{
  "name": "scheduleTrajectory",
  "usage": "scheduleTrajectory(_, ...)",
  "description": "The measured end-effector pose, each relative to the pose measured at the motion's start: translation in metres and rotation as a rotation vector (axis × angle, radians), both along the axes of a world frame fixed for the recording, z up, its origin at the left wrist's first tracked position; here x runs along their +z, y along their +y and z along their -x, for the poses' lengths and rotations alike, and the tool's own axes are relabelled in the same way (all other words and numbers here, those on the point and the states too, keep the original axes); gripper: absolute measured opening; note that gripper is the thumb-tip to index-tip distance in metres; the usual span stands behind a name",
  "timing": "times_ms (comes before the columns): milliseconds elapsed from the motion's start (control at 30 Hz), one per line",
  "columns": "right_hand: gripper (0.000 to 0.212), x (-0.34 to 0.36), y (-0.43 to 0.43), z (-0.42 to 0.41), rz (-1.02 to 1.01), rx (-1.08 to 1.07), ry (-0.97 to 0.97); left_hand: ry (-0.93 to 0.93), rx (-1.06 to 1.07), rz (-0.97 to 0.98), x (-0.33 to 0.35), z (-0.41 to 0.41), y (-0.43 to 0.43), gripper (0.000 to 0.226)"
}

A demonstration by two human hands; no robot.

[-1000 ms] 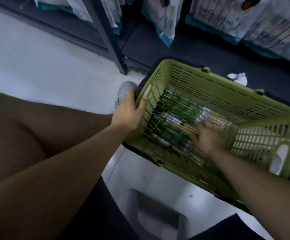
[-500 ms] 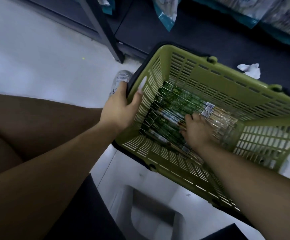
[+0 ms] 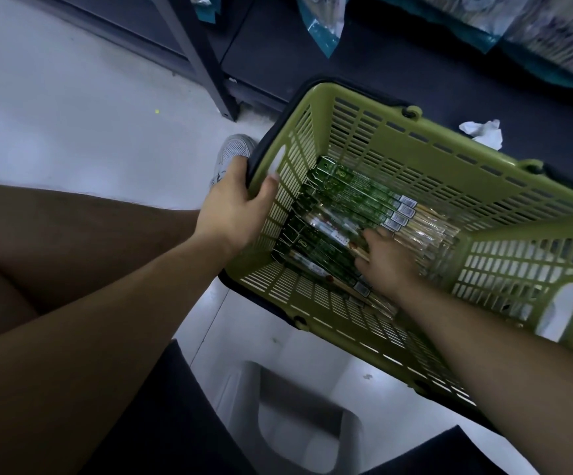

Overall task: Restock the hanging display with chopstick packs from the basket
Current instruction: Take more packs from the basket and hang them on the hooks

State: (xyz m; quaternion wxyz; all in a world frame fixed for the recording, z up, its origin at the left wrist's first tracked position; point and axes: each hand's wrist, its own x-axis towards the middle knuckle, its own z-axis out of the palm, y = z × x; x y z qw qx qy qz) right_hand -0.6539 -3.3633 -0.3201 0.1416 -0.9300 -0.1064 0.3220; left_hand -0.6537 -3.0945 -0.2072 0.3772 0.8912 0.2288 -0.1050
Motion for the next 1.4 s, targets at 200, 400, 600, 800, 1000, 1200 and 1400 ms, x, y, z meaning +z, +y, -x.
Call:
scheduleTrajectory(200,0.072,-0.008,0.012,0.017,0.143,0.050,0.055,0.012,0.002,0.025,0.002,-0.001,0.000,0.034)
scheduleTrajectory(400,0.052,-0.006,0.021,0.018,0.178,0.013,0.027,0.041,-0.001,0.050,0.008,-0.001,0.000,0.032)
scheduleTrajectory(600,0.028,0.036,-0.001,0.000,-0.104,-0.269,0.155,0.032,-0.084,-0.058,0.025,0.005,0.000,0.072)
scheduleTrajectory(800,0.016,0.133,0.030,-0.018,-0.450,-0.394,0.101,0.017,-0.093,0.163,0.059,0.010,-0.038,0.079)
scheduleTrajectory(1000,0.025,0.193,0.070,-0.007,-0.568,-0.156,0.193,0.076,0.324,0.869,0.074,0.005,-0.065,0.037)
scheduleTrajectory(1200,0.044,0.147,0.043,-0.015,-0.478,-0.334,0.425,0.035,0.610,0.997,0.080,-0.007,-0.003,0.020)
scheduleTrajectory(1400,0.058,0.043,0.025,0.008,0.016,-0.055,0.266,0.113,0.449,0.672,0.065,0.007,0.008,0.017)
